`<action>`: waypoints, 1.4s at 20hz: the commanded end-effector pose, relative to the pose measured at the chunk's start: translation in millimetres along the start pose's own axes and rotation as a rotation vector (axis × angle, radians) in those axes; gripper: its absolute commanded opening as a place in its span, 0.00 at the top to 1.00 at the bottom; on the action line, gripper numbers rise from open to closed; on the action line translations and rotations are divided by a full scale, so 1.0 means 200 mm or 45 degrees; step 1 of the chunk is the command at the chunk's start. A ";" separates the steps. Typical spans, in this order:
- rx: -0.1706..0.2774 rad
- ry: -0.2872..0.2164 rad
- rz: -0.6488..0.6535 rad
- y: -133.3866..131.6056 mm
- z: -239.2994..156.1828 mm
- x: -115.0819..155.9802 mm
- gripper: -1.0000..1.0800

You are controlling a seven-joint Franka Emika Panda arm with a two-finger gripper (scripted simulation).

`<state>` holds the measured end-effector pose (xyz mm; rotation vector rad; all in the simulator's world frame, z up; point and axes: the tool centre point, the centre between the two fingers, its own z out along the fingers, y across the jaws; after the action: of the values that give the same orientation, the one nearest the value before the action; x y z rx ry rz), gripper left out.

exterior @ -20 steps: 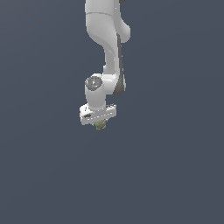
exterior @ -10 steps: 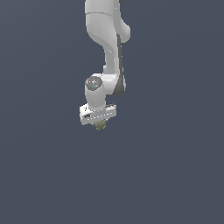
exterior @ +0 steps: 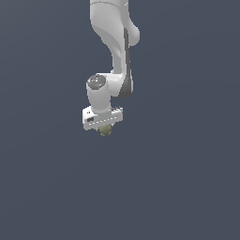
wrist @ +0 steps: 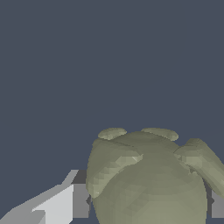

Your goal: Pick up the object and move it to a goal position.

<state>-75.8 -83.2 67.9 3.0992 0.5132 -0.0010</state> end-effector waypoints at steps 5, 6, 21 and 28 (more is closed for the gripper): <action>0.000 0.001 0.000 0.07 -0.23 -0.06 1.00; 0.000 0.002 0.000 0.08 -0.27 -0.07 1.00; 0.001 0.002 0.000 0.30 -1.01 -0.26 1.00; 0.001 0.001 -0.001 0.37 -1.21 -0.30 1.00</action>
<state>-107.5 -169.1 302.9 3.0997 0.5130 0.0023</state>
